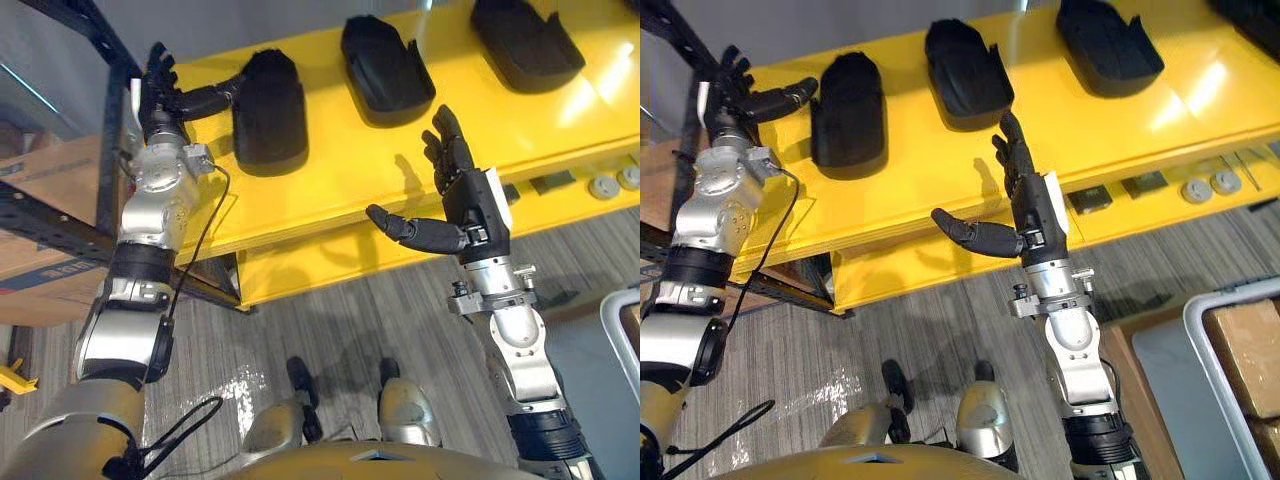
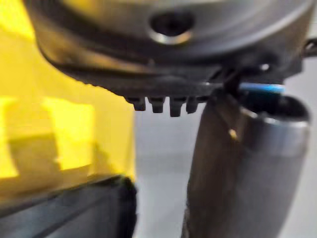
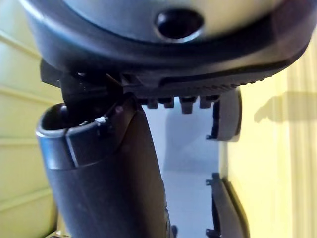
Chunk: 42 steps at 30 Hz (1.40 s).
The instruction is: Walk over and take three plastic housings, then place them on the shelf
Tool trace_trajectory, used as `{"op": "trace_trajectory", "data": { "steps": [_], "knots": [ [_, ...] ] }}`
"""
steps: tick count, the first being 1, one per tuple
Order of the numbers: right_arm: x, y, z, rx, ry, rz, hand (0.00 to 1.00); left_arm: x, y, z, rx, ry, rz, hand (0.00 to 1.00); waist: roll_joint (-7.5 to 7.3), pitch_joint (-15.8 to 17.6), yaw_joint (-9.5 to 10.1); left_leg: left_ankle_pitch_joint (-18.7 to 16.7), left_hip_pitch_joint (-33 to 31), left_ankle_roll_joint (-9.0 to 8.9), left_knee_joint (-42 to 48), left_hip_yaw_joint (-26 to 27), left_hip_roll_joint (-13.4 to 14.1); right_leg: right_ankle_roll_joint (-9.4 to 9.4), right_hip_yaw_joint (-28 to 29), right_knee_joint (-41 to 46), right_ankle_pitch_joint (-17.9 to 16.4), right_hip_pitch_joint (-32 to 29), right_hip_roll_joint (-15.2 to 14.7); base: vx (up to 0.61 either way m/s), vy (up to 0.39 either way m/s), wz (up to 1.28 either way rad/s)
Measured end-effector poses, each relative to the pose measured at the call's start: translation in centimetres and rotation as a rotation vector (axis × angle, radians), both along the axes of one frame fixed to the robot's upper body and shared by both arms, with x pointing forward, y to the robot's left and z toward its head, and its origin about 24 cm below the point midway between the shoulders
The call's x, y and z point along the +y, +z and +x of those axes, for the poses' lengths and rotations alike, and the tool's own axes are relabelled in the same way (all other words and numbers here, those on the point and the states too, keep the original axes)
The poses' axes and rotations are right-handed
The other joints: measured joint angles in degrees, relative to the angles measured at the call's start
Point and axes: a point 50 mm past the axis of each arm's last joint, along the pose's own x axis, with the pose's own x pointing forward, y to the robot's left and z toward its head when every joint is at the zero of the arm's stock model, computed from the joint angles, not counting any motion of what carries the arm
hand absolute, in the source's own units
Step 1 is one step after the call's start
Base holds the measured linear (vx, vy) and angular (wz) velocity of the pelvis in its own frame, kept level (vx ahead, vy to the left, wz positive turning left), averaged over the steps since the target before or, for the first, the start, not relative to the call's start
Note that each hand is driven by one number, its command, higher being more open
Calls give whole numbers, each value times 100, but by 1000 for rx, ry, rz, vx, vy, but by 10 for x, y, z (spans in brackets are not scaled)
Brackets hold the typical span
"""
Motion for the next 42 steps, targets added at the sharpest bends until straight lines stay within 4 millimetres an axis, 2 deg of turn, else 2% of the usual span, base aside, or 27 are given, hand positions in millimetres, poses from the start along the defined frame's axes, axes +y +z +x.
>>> {"op": "trace_trajectory", "data": {
  "steps": [4,8,12,14,18,21,24,28,30,31,35,40,42],
  "knots": [
    [-6,-7,6,35,-48,16,100,9,2,-17,-100,88,84,100,36,-487,145,22,25,5,-27,-219,-37,-3,-247,-142,-3,232,-16,-11,11,26],
    [-15,-11,19,92,-62,-48,100,23,-8,-34,-133,185,172,100,76,-670,256,3,63,-22,-31,-299,-69,-1,-411,-243,-3,389,-50,-56,34,14],
    [-30,-7,43,150,-105,-81,100,-6,-22,-53,-180,-24,222,100,82,-691,284,61,49,10,-32,-369,-88,54,-521,-368,50,485,-59,-54,36,10],
    [-42,-4,56,184,-157,-77,100,-23,-39,-70,-170,-153,222,100,92,-717,360,110,9,11,-32,-479,-89,52,-644,-446,95,545,-41,-12,13,24],
    [-52,11,75,214,-196,-79,100,-38,-72,-82,-69,-330,221,100,114,-743,558,210,-103,18,-32,-660,-71,30,-810,-543,184,572,8,-10,-3,25],
    [-58,24,90,213,-225,-75,100,-48,-79,-84,-45,-443,245,100,112,-742,680,270,-208,24,-32,-784,-77,24,-880,-550,213,535,27,-23,8,21],
    [-54,42,109,205,-209,-22,100,-60,-83,-84,-36,-538,245,100,106,-737,863,292,-323,23,-31,-797,-70,26,-873,-750,334,520,70,-16,9,0],
    [-49,69,128,174,-177,36,100,-69,-79,-81,-51,-603,254,100,67,-646,945,391,-576,40,-29,-891,-53,2,-958,-727,379,302,99,-36,4,13],
    [-48,87,136,145,-174,61,100,-73,-72,-78,-80,-633,243,100,54,-454,963,436,-650,37,-27,-932,-44,-1,-997,-667,380,232,103,-38,-11,11],
    [-46,103,142,116,-176,68,100,-75,-65,-73,-106,-642,253,100,58,-268,988,446,-677,32,-27,-932,-38,-10,-996,-586,373,174,97,-50,-11,6],
    [-44,141,149,48,-194,64,100,-76,-48,-61,-156,-648,240,100,85,42,1112,524,-902,37,-7,-935,-25,-17,-1006,-420,367,-97,83,-22,-23,7],
    [-48,151,158,73,-256,97,100,-75,-44,-62,-206,-644,194,100,99,268,1117,550,-938,56,2,-1011,-75,-33,-1004,-163,254,-213,7,45,-28,10],
    [-49,156,160,76,-281,101,100,-74,-42,-63,-221,-643,166,100,176,380,1122,566,-937,78,3,-1026,-93,-40,-997,1,182,-276,-35,32,-35,5]
  ]
}}
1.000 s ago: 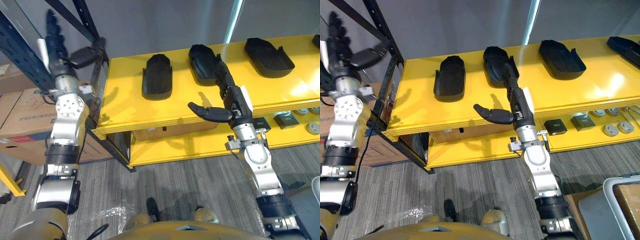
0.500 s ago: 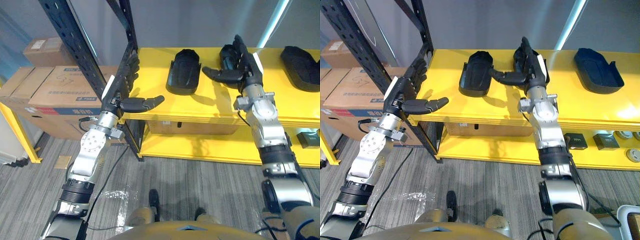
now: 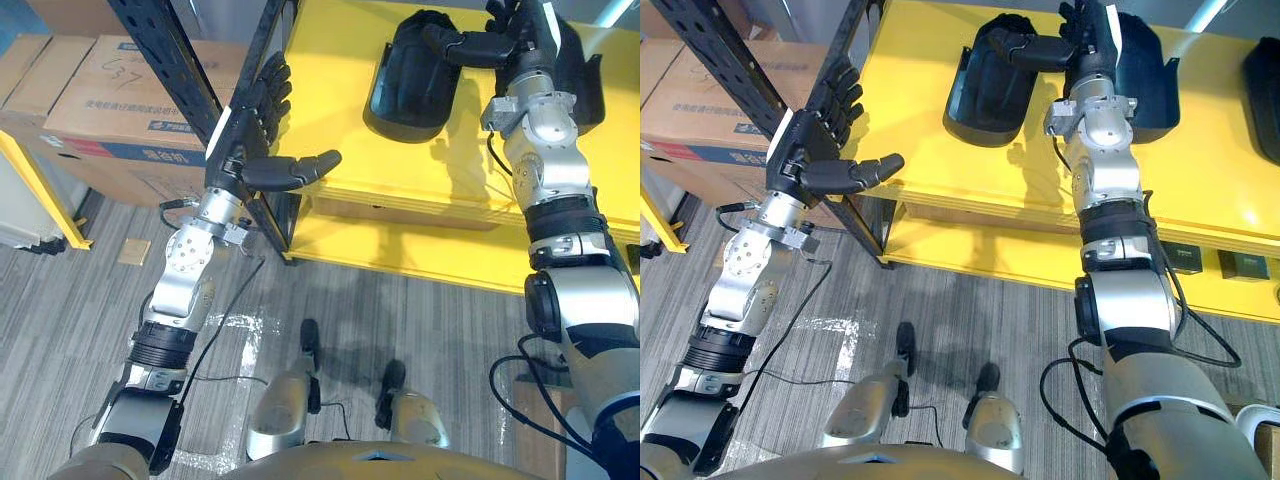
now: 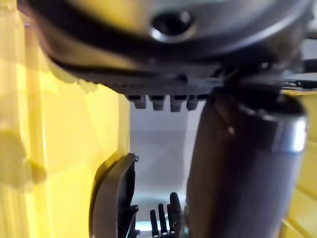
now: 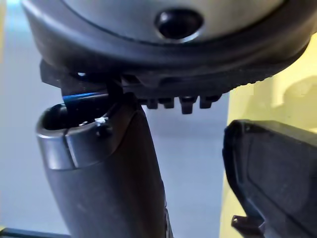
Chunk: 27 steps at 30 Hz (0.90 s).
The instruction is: Walk over and take three plastic housings, then place them on the shelf
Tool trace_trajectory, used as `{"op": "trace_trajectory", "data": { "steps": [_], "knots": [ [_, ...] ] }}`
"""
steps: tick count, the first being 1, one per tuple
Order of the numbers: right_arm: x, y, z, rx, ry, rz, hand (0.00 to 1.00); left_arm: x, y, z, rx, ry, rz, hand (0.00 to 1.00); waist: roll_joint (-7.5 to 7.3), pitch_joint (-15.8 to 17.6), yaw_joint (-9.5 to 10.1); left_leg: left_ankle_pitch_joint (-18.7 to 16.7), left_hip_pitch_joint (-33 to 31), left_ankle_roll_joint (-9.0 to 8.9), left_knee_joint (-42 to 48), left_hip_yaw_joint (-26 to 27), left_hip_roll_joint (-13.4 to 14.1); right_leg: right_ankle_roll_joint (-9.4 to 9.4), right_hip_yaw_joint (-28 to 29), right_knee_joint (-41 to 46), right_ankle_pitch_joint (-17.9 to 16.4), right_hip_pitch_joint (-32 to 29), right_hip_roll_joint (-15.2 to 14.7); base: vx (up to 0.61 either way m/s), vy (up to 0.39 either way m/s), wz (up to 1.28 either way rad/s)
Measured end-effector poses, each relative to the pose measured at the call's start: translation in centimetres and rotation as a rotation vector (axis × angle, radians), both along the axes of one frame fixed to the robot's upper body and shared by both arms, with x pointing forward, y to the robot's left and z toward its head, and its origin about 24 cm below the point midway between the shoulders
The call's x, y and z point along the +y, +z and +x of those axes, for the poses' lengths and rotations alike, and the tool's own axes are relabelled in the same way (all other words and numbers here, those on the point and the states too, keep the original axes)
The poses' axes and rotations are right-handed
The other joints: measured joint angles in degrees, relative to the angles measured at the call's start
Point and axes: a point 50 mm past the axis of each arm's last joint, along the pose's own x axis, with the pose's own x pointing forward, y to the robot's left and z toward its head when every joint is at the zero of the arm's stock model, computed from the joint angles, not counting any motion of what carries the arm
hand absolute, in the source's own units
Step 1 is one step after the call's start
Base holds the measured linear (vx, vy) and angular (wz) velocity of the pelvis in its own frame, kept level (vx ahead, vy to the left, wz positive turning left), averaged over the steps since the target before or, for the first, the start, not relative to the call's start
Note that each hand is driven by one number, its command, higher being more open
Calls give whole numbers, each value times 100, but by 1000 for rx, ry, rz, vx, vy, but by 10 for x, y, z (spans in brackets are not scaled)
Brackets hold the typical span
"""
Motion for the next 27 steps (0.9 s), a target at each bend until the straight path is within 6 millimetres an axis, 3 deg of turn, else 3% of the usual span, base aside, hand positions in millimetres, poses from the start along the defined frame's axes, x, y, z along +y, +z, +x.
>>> {"op": "trace_trajectory", "data": {
  "steps": [6,12,16,27],
  "knots": [
    [-3,22,-1,-30,-74,-5,100,-8,15,-8,-76,-46,-56,100,104,338,15,25,-124,-48,0,-43,12,-45,6,473,-240,-312,-65,-2,-58,3],
    [-7,27,-1,-18,-110,4,100,-14,16,-11,-87,-70,-57,100,121,362,-3,63,-181,-43,1,-53,23,-90,20,693,-357,-463,-88,20,-53,0],
    [-3,36,-1,-4,-88,-3,100,-19,18,-12,-96,-82,-85,100,262,451,-4,70,-165,-57,2,-52,21,-101,35,835,-436,-508,-117,10,-44,0],
    [0,25,7,82,-62,-82,100,-21,20,-14,-102,-75,-95,100,315,525,60,83,-134,-123,-2,-116,22,-149,0,1175,-629,-586,-177,7,-44,3]
  ]
}}
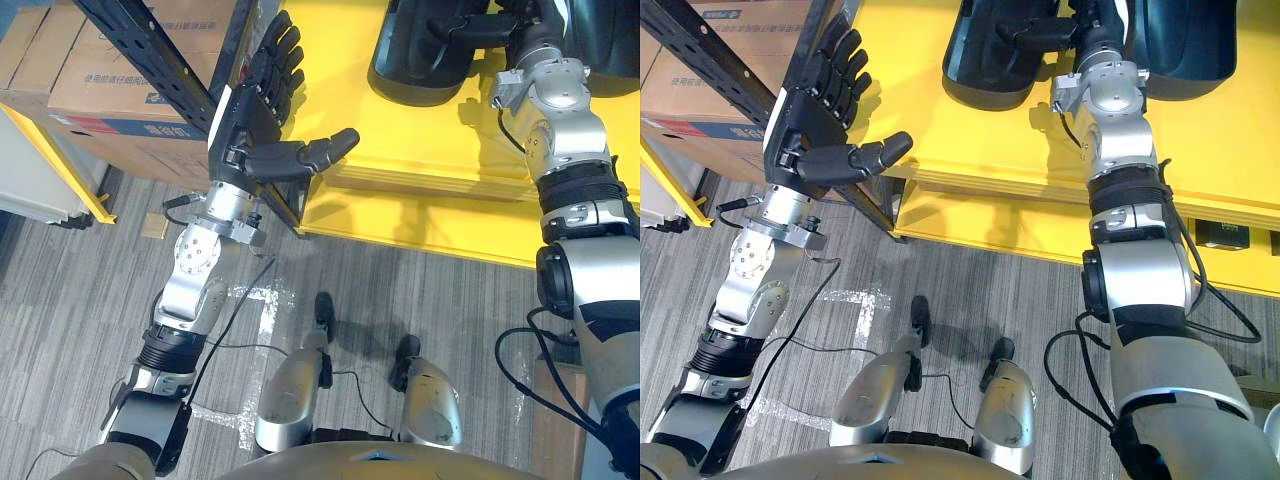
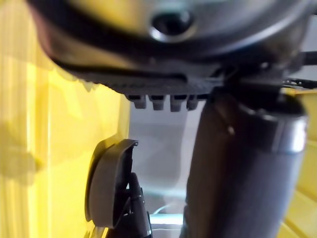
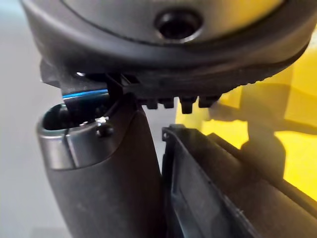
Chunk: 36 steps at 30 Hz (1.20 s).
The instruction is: Walk over and take three plastic housings, then place them on the shelf
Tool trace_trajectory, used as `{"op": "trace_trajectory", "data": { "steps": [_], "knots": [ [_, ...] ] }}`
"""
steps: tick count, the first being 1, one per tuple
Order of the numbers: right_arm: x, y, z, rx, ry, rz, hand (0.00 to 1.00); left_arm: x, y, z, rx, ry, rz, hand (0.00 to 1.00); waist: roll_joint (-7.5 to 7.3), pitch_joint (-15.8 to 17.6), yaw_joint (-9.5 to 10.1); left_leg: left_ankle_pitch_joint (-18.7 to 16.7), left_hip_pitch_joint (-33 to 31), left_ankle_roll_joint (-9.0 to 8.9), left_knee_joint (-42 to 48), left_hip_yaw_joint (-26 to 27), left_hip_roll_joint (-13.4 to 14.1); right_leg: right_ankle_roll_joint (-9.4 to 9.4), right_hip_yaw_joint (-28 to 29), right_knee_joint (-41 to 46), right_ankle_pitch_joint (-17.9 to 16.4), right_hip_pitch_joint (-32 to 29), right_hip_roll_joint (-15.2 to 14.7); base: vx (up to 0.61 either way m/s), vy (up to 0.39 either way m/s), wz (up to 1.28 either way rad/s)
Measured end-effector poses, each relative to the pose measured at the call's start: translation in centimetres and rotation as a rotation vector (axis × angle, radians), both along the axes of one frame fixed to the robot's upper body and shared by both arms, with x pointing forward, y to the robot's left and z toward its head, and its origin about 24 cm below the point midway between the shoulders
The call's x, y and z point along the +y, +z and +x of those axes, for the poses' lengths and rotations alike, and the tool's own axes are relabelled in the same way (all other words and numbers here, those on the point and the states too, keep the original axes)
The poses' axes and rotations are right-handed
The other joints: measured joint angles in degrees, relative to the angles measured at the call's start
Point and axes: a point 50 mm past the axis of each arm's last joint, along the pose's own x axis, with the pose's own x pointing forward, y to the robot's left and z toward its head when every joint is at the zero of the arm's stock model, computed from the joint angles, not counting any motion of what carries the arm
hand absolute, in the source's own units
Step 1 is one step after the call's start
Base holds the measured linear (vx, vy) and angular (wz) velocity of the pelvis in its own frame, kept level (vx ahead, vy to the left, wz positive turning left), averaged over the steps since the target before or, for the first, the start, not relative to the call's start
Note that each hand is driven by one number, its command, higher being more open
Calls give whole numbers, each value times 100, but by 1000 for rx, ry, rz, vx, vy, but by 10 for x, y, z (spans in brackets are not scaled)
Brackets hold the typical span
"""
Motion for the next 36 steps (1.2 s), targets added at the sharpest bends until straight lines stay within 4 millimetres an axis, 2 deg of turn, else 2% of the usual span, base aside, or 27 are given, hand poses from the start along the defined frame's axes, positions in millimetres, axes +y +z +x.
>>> {"op": "trace_trajectory", "data": {
  "steps": [19,25,36],
  "knots": [
    [2,4,4,22,8,-24,100,-5,-9,-1,47,-22,-52,100,19,9,64,32,-9,-6,-2,-111,-66,9,-84,152,-103,-1,-87,13,-17,3],
    [-8,7,1,24,-27,-46,100,-7,-11,-2,54,-29,-48,100,24,11,86,46,-18,1,-1,-183,-91,11,-144,193,-115,16,-118,26,-18,6],
    [-14,17,-2,-45,-56,-106,100,-11,-28,-5,113,-67,-29,100,30,14,63,54,73,1,0,-182,-90,10,-144,197,-115,107,-120,4,-5,0]
  ]
}}
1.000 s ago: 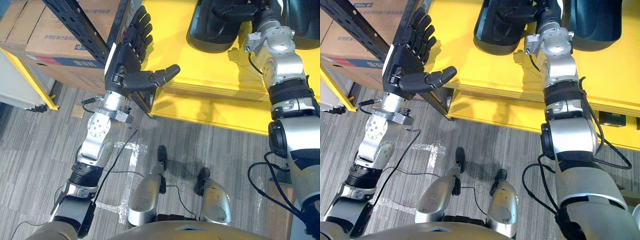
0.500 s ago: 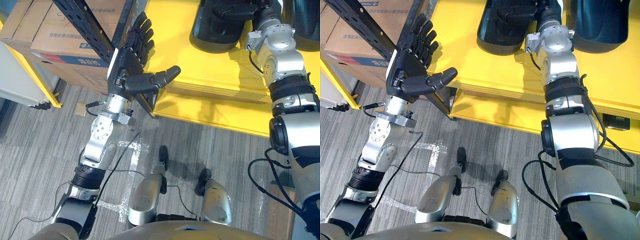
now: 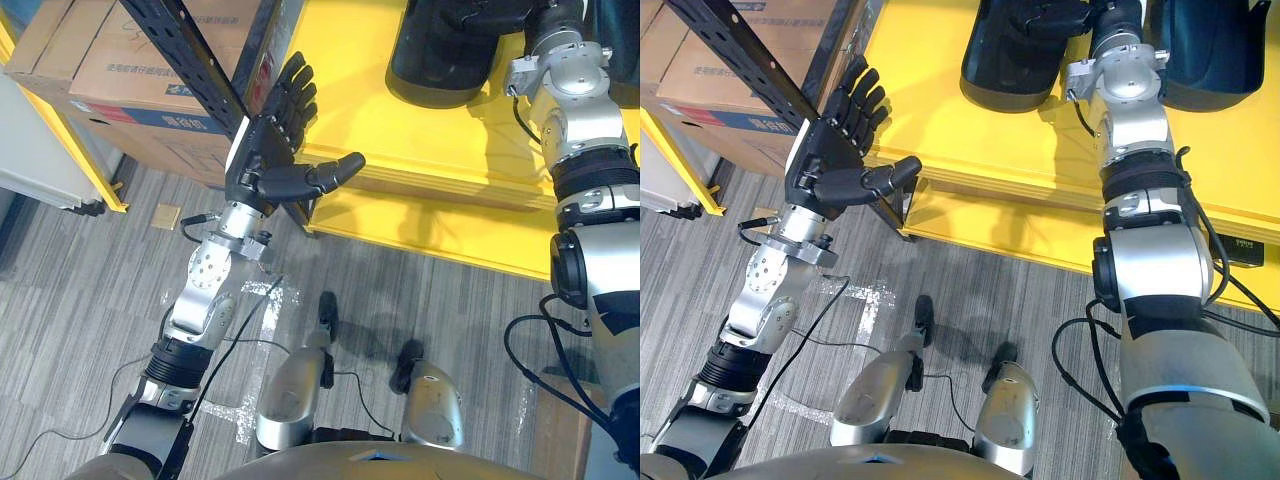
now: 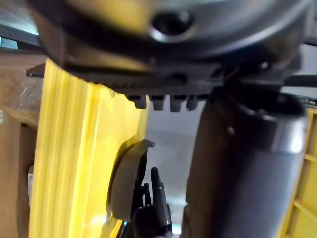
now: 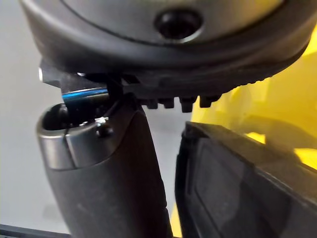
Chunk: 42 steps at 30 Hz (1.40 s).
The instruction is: Walk over and take three plastic housings, then place them on the shelf
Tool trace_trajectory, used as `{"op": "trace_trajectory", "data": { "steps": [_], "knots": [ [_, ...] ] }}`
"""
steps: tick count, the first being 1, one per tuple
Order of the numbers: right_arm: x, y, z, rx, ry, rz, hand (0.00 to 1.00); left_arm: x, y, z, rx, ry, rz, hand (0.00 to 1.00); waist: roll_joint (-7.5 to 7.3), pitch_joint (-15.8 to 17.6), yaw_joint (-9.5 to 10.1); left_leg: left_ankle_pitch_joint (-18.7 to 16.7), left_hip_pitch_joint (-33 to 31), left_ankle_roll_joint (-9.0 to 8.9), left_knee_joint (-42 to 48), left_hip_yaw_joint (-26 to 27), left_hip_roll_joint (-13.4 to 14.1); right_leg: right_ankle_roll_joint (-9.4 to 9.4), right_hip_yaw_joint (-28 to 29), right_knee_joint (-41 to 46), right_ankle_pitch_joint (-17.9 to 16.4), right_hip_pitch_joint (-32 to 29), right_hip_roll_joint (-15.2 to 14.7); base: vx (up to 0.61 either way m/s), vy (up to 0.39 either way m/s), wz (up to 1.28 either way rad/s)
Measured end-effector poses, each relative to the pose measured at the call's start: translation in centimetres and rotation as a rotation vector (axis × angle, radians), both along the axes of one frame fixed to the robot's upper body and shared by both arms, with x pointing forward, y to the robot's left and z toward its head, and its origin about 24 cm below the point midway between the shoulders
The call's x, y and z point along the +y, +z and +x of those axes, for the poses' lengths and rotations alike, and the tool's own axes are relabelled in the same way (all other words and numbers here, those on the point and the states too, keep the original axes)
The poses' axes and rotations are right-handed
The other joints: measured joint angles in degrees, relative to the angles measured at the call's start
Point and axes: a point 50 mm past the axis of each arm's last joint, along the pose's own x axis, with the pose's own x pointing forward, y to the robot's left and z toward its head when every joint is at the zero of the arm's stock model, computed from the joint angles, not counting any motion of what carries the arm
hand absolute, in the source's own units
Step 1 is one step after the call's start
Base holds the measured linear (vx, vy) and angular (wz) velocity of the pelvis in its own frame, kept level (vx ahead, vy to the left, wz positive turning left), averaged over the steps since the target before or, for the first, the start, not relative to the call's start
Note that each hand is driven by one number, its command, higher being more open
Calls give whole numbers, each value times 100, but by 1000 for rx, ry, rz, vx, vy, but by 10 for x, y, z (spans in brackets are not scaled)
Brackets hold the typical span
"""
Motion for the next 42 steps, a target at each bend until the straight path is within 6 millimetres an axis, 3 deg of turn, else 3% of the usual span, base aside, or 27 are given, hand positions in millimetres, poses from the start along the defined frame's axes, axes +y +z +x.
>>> {"op": "trace_trajectory", "data": {
  "steps": [7,10,13,16,18,21,24,27,33,37,42],
  "knots": [
    [0,24,-9,-162,9,-35,100,-1,-1,0,5,-30,-7,100,65,30,-39,13,1,-4,-5,16,12,1,12,-14,1,1,12,0,0,0],
    [5,38,-20,-324,-14,-69,100,0,-2,-1,10,-30,8,100,65,30,-75,16,29,1,-3,37,13,6,39,-15,6,16,14,0,0,0],
    [17,52,-44,-532,46,-116,100,3,-13,-4,50,-17,5,100,64,29,-145,8,240,24,-1,96,11,23,74,-126,16,242,26,51,-28,-7],
    [24,50,-74,-673,119,-251,100,10,-28,-12,105,8,-3,100,64,19,-221,-55,470,42,-3,135,11,48,88,-254,31,513,25,54,-27,-7],
    [28,40,-86,-698,152,-328,100,14,-34,-17,126,26,-9,100,63,8,-289,-132,483,6,-7,151,22,61,85,-314,40,550,38,4,-5,-3],
    [26,0,-87,-593,177,-427,100,14,-41,-20,155,30,-20,100,55,-20,-329,-192,534,82,-25,252,29,88,103,-429,57,617,44,-6,2,-13],
    [15,-55,-80,-366,181,-499,100,10,-36,-26,133,25,-40,100,44,-88,-351,-206,445,101,-25,317,35,154,79,-615,140,618,96,4,-2,0],
    [13,-81,-80,-259,196,-536,100,9,-35,-27,126,35,-32,100,27,-96,-312,-205,382,118,-17,350,40,173,87,-712,227,596,116,32,-2,3],
    [33,-100,-86,-256,207,-647,100,12,-42,-31,152,64,-20,100,-90,-151,-307,-179,374,119,-4,353,24,182,108,-714,233,593,109,66,-27,2],
    [40,-103,-87,-346,79,-807,100,11,-43,-32,153,61,-19,100,-146,-177,-299,-215,366,108,-8,354,20,181,110,-725,233,592,108,27,-21,0],
    [48,-107,-88,-442,-19,-846,100,9,-49,-34,180,51,-14,100,-156,-172,-311,-264,345,176,-22,418,19,200,142,-826,246,590,117,17,-15,-5]
  ]
}}
